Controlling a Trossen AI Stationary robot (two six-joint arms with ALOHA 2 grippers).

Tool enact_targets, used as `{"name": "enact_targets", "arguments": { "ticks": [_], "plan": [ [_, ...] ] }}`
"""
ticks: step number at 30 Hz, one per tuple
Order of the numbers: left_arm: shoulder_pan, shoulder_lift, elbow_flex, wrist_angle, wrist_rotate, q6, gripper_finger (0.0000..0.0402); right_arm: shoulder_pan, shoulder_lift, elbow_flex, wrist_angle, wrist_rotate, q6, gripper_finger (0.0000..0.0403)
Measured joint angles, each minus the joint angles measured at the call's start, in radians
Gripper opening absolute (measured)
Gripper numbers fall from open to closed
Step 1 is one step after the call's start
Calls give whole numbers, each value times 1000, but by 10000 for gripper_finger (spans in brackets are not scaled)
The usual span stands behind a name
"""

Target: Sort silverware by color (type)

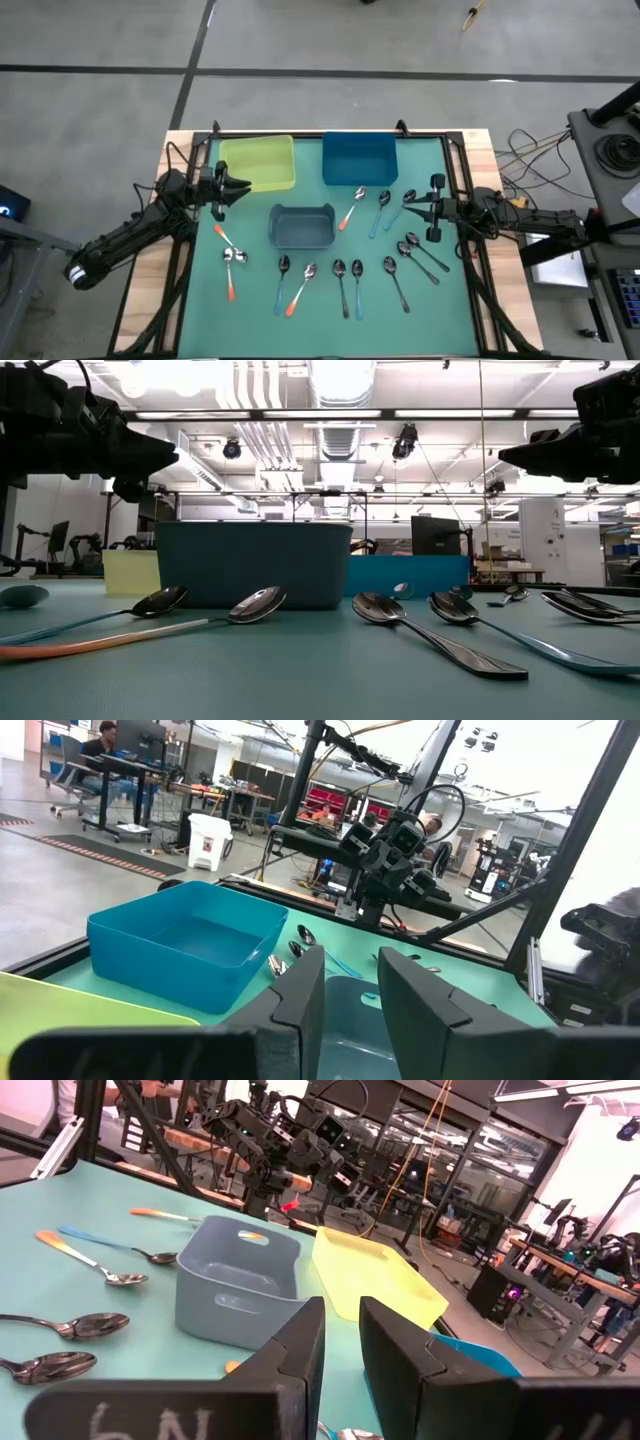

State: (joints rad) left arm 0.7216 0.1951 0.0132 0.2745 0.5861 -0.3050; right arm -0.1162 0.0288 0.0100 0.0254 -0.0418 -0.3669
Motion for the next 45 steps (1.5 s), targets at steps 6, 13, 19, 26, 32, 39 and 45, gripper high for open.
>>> {"name": "enact_targets", "arguments": {
  "ticks": [6,13,19,26,32,39,45],
  "plan": [
    [0,0,0,0,0,0,79,0,0,0,0,0,0,59],
    [0,0,0,0,0,0,79,0,0,0,0,0,0,59],
    [0,0,0,0,0,0,79,0,0,0,0,0,0,59],
    [0,0,0,0,0,0,79,0,0,0,0,0,0,59],
    [0,0,0,2,0,61,79,0,0,0,0,0,0,59],
    [0,0,0,2,0,87,79,0,5,0,59,-6,336,59],
    [0,0,0,98,-49,46,79,0,47,1,126,89,727,59]
  ]
}}
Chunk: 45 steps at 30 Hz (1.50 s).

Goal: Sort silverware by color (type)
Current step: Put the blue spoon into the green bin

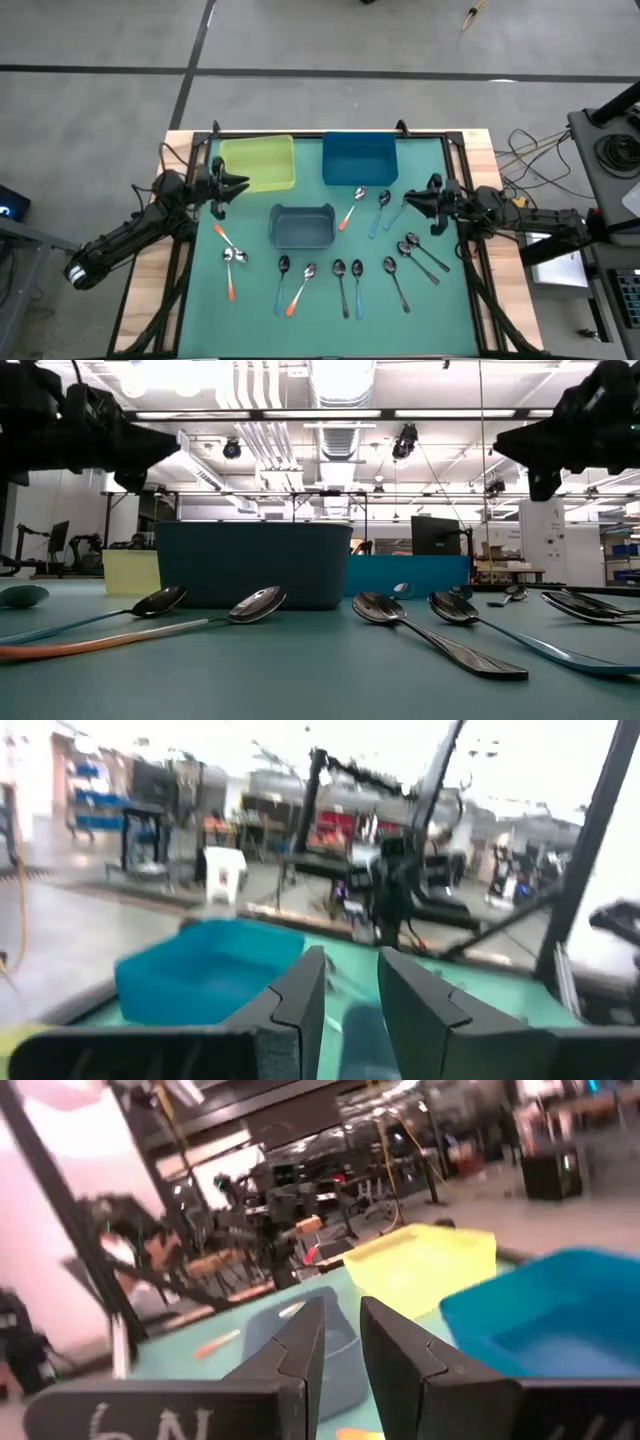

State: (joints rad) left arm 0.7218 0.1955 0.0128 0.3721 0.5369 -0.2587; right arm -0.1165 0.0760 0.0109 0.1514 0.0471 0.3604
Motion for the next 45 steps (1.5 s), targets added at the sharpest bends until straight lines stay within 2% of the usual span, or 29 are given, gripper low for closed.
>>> {"name": "enact_targets", "arguments": {
  "ticks": [3,7,13,17,23,29,33,39,45],
  "plan": [
    [0,0,0,114,-36,-104,79,0,42,13,-8,5,82,59],
    [-4,2,0,203,-25,-263,79,0,114,59,-3,10,120,59],
    [-61,2,0,318,15,-278,79,0,267,165,-24,100,146,59],
    [-95,2,0,378,9,-285,79,-5,382,255,-97,114,161,59],
    [-98,2,0,410,-98,-301,79,-31,549,401,-263,163,286,59],
    [-98,4,0,411,-228,-299,79,-48,700,522,-395,163,339,59],
    [-98,7,0,405,-392,-283,79,-48,787,594,-451,161,350,59],
    [-99,31,0,415,-383,-223,79,-51,896,684,-503,157,408,59],
    [-100,88,0,469,-400,-281,79,-54,980,754,-517,151,408,59]
  ]
}}
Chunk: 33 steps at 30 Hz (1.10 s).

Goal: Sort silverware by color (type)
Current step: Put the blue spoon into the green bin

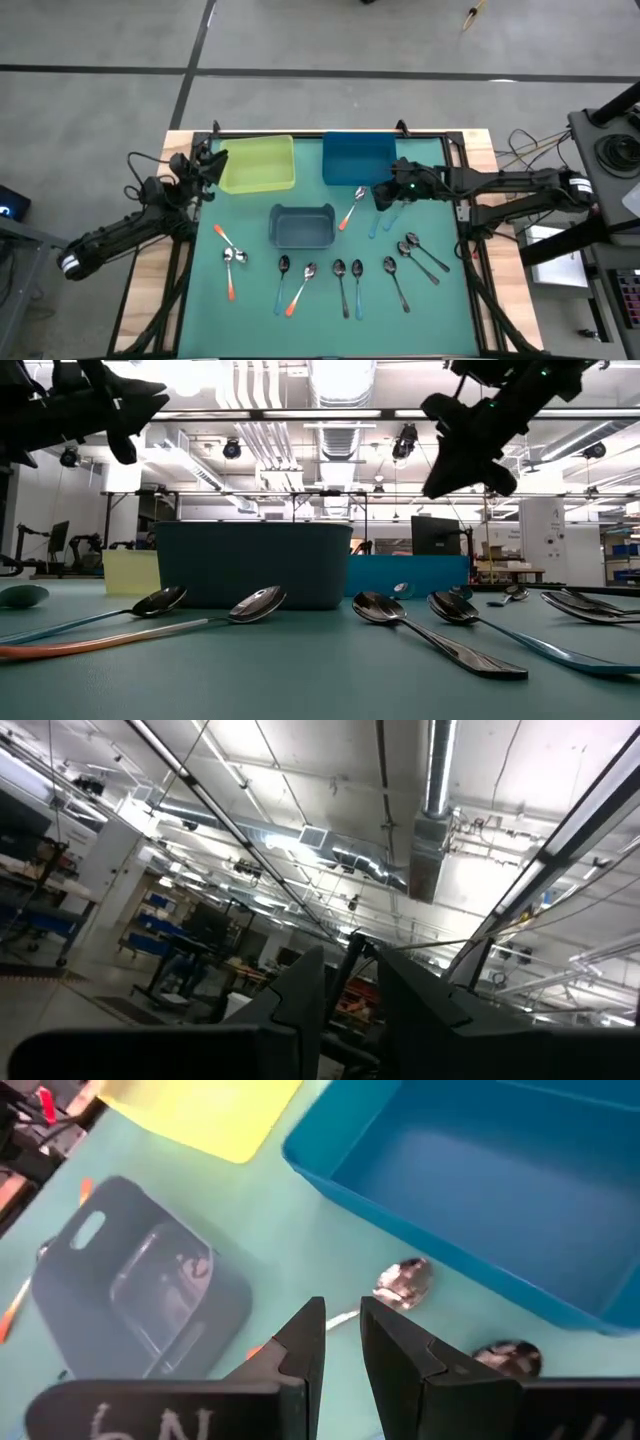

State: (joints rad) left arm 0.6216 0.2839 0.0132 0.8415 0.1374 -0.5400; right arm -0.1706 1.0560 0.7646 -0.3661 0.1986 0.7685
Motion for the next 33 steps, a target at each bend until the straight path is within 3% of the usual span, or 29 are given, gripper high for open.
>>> {"name": "enact_targets", "arguments": {
  "ticks": [10,17,23,30,33],
  "plan": [
    [-6,182,0,201,-3,-68,79,-31,95,67,-34,-134,54,59],
    [-6,345,135,249,300,53,79,-40,145,101,-126,-236,144,59],
    [-6,475,329,-68,453,349,79,-40,159,121,-255,-307,216,59],
    [-5,574,492,-513,440,633,79,-40,145,123,-495,-305,349,59],
    [-5,595,533,-587,343,674,79,-40,145,110,-582,-301,405,59]
  ]
}}
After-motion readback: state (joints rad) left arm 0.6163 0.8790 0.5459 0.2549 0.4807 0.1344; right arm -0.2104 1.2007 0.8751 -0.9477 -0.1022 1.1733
